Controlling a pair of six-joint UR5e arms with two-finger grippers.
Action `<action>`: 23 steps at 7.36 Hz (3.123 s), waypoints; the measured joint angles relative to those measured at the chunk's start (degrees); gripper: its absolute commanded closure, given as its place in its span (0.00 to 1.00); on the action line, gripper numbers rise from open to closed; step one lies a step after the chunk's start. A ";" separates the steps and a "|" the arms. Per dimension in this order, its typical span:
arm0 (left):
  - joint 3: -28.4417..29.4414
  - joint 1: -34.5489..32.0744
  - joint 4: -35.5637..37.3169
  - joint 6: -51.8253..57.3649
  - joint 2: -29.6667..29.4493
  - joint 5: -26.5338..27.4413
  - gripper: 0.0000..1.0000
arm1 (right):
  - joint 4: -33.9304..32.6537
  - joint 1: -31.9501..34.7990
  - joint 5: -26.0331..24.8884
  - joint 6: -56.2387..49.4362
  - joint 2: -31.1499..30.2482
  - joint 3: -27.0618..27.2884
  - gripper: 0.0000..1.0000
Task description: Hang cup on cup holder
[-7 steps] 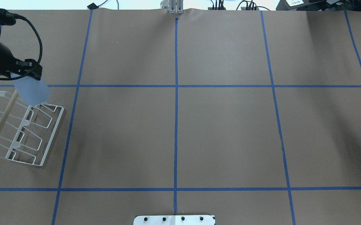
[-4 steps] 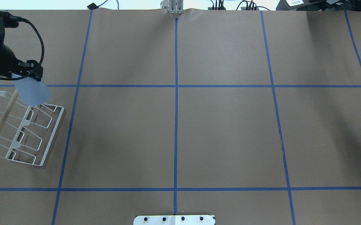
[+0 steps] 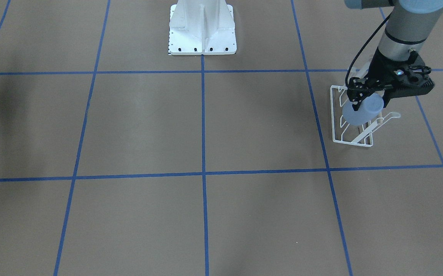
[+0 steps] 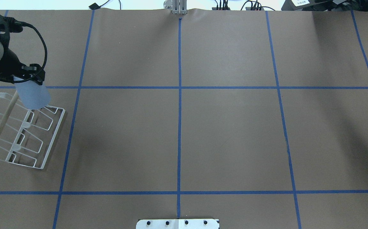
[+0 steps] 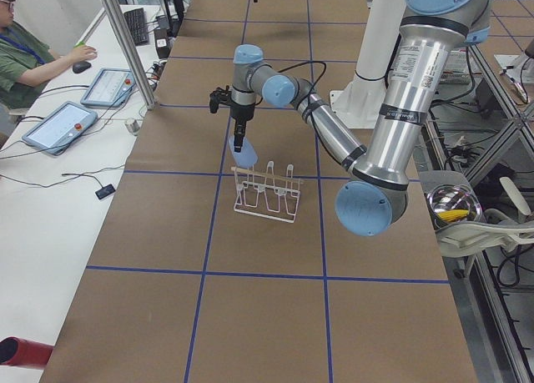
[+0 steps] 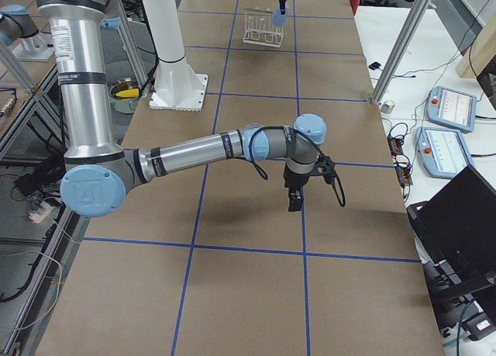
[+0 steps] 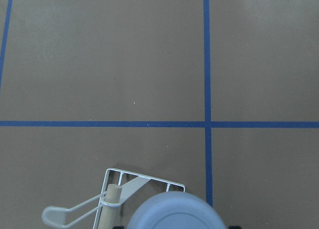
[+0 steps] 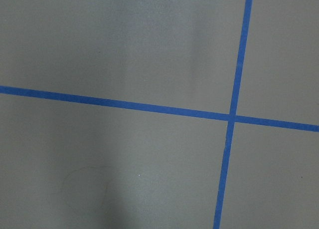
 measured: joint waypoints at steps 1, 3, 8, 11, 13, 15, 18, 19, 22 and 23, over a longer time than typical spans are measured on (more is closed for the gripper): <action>0.40 0.05 -0.33 -0.01 0.27 -0.70 1.00 | -0.04 0.00 0.05 0.01 0.10 0.00 0.00; 1.12 0.13 -0.58 -0.03 0.56 -1.77 1.00 | -0.13 0.00 0.08 -0.02 0.28 0.00 0.00; 2.71 0.24 -0.65 -0.06 0.61 -2.29 0.01 | -0.15 0.07 0.08 -0.01 0.21 0.00 0.00; 2.63 0.25 -0.71 -0.12 0.60 -2.35 0.01 | -0.12 0.35 0.08 0.02 0.32 0.07 0.00; 1.33 -0.07 -0.40 0.67 0.57 -3.77 0.01 | -0.05 0.86 0.18 -0.02 0.12 0.09 0.00; 0.62 -3.98 0.04 7.30 0.56 -4.86 0.01 | 0.04 1.48 0.28 -0.10 -0.20 0.08 0.00; 1.85 -16.70 -0.08 26.46 4.84 -9.33 0.01 | 0.05 3.02 0.27 0.02 -0.89 -0.21 0.00; 4.20 -21.62 -0.71 32.69 7.21 -11.06 0.01 | 0.05 3.79 0.70 0.03 -1.07 -0.63 0.00; 14.25 -31.56 -6.78 39.95 10.23 -12.20 0.01 | 0.21 7.39 6.19 -0.67 -2.88 -3.25 0.00; 17.12 -32.75 -8.81 40.24 10.42 -12.24 0.01 | 0.27 8.07 6.60 -0.83 -3.77 -3.47 0.00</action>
